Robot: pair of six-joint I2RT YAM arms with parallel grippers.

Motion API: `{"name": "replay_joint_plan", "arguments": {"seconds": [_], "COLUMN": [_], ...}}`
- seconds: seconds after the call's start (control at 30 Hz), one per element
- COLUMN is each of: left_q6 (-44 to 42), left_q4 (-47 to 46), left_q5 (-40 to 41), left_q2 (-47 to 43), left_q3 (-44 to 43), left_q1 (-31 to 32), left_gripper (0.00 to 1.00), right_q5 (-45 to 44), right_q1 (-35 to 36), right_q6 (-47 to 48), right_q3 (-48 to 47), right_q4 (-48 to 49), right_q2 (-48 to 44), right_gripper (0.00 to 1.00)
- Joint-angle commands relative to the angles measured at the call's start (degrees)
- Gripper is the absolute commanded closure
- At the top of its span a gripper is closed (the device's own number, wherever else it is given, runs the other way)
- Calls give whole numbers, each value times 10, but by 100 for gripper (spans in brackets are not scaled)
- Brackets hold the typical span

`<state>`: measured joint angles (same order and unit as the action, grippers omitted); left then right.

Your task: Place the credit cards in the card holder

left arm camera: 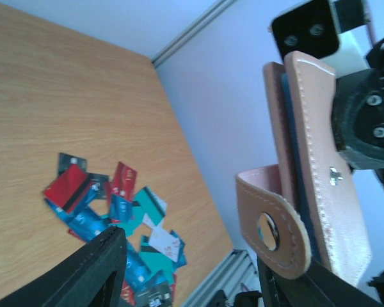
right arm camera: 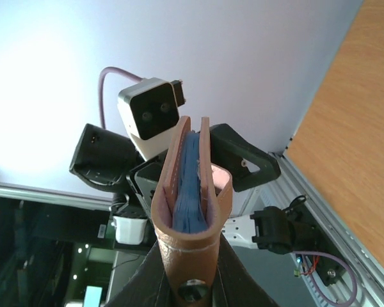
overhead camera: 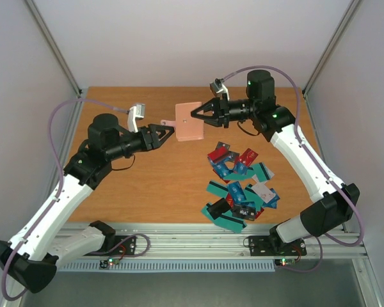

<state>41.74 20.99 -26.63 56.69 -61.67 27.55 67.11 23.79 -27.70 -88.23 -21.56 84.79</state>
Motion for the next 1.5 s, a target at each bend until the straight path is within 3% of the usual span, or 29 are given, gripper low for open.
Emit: {"name": "replay_joint_plan", "arguments": {"seconds": [0.0,0.2,0.33,0.6,0.7,1.23,1.47], "left_q6": [36,95,101,111,123,211,213], "left_q4": [-90,-174,-166,-185,-203,-374,-369], "left_q5": [-62,-112,-118,-146,-158,-202,-213], "left_q2": [-11,-6,-4,9,19,45,61], "left_q3": [3,10,0,-11,-11,3,-15], "left_q1": [-4,-6,-6,-6,-6,-6,-6], "left_gripper": [42,42,47,60,63,56,56], "right_q5": [45,81,92,91,85,96,107], "right_q1": [-1,-1,-1,-1,-1,-1,-1], "right_q6": [-48,-98,-170,-490,-566,-517,-428], "right_q3": [7,19,45,100,99,118,121], "right_q4": [84,174,288,720,815,752,643], "right_q2": [-15,-16,-19,20,43,34,16], "right_gripper": [99,99,99,99,99,98,98]}}
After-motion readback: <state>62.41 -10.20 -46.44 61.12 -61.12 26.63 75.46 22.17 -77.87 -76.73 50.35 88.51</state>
